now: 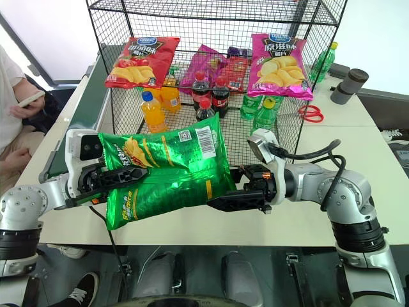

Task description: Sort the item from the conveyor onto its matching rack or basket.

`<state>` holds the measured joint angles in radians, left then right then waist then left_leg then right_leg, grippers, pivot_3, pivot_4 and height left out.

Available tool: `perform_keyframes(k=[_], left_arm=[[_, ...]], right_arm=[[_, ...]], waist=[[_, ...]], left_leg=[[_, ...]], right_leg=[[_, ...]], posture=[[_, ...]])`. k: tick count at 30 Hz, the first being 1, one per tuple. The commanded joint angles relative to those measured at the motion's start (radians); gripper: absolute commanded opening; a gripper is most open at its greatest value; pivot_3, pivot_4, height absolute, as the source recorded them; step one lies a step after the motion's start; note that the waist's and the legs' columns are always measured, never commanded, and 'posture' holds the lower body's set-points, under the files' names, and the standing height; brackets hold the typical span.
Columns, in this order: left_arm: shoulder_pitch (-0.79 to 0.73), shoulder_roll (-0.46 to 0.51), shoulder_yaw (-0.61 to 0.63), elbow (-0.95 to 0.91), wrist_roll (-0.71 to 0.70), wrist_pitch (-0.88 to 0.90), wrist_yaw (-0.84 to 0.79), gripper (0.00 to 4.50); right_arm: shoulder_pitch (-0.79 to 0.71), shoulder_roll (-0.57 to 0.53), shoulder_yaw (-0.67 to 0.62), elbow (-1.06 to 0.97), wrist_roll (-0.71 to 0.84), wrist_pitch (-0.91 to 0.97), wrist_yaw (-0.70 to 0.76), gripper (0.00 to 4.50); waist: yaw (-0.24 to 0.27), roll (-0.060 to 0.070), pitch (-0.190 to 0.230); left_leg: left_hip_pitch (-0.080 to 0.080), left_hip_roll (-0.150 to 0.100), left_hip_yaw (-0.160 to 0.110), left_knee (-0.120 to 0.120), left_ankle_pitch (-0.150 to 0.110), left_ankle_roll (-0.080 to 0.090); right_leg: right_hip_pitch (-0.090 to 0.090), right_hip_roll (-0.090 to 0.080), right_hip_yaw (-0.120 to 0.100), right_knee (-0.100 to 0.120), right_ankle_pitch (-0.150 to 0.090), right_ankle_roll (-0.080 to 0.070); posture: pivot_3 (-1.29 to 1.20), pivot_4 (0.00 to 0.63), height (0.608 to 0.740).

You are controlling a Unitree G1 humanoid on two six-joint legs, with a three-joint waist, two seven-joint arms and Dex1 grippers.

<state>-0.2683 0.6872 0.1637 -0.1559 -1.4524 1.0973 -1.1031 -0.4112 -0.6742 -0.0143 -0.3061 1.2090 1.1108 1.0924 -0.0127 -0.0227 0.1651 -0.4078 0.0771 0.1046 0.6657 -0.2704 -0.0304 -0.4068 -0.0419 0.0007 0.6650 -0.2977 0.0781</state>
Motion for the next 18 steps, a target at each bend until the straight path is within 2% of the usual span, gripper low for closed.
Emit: perform_keyframes(k=[1, 4, 10, 14, 18], left_arm=[[0.003, -0.008, 0.027, -0.033, 0.037, -0.034, -0.018, 0.0], [0.009, -0.011, 0.026, -0.042, 0.07, -0.047, -0.035, 0.0], [0.012, -0.015, 0.021, -0.053, 0.119, -0.069, -0.061, 0.0], [0.008, -0.036, 0.025, -0.061, 0.179, -0.12, -0.037, 0.0], [0.009, -0.041, 0.03, -0.065, 0.194, -0.124, -0.04, 0.0]], right_arm=[[-0.015, -0.009, 0.002, -0.012, -0.011, -0.006, 0.021, 3.58], [-0.012, -0.008, 0.0, -0.014, -0.014, -0.006, 0.023, 2.22], [-0.006, -0.004, -0.005, -0.014, -0.024, -0.016, 0.023, 2.22], [-0.001, -0.001, 0.004, -0.016, -0.045, -0.025, 0.02, 0.89], [0.006, -0.004, 0.012, -0.023, -0.068, -0.038, 0.03, 0.89]], waist=[[0.0, 0.0, 0.0], [0.0, 0.0, 0.0], [0.0, 0.0, 0.0], [0.0, 0.0, 0.0], [0.0, 0.0, 0.0]], left_leg=[[0.0, 0.0, 0.0, 0.0, 0.0, 0.0], [0.0, 0.0, 0.0, 0.0, 0.0, 0.0], [0.0, 0.0, 0.0, 0.0, 0.0, 0.0], [0.0, 0.0, 0.0, 0.0, 0.0, 0.0], [0.0, 0.0, 0.0, 0.0, 0.0, 0.0]], right_leg=[[0.0, 0.0, 0.0, 0.0, 0.0, 0.0], [0.0, 0.0, 0.0, 0.0, 0.0, 0.0], [0.0, 0.0, 0.0, 0.0, 0.0, 0.0], [0.0, 0.0, 0.0, 0.0, 0.0, 0.0], [0.0, 0.0, 0.0, 0.0, 0.0, 0.0]], posture=[[0.0, 0.15, 0.74], [0.0, 0.15, 0.74], [0.0, 0.15, 0.74], [0.0, 0.15, 0.74], [0.0, 0.15, 0.74]])
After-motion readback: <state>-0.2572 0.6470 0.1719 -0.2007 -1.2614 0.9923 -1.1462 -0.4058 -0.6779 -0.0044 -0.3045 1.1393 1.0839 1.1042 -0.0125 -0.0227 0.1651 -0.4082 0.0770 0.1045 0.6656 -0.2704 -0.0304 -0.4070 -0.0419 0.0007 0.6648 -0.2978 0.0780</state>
